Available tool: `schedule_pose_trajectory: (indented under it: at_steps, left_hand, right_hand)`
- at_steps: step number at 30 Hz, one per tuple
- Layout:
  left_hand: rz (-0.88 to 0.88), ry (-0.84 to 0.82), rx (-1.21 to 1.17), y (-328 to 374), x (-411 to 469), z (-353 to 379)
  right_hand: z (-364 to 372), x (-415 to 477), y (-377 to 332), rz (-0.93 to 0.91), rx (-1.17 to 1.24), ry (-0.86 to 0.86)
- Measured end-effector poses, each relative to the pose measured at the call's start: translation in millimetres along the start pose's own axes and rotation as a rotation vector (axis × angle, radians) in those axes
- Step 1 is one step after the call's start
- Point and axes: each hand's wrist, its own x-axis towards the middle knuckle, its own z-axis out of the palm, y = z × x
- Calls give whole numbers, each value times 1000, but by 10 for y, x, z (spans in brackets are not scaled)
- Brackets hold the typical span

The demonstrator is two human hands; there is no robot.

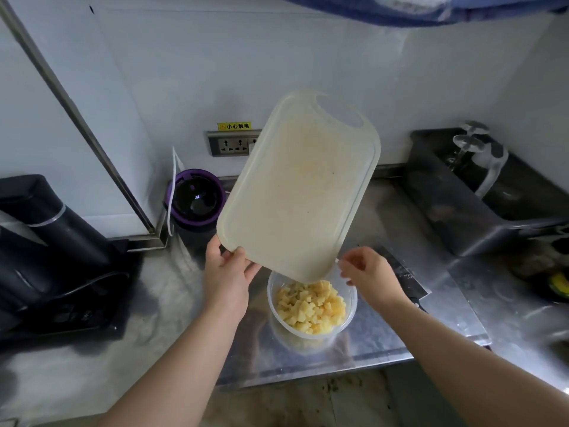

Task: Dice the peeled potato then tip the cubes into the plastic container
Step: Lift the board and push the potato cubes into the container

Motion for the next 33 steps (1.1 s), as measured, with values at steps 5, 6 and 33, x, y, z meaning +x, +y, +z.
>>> schedule_pose_trajectory:
  at_steps: [5, 6, 33]
  left_hand:
    - [-159, -52, -143, -103, -72, 222]
    - [-188, -65, -148, -129, -89, 269]
    - [-444, 305, 694, -421, -149, -795]
  right_hand:
    - [-60, -59, -124, 167, 594, -156]
    - [-64, -78, -108, 176, 666, -165]
    - [-275, -587, 386, 254, 938, 154]
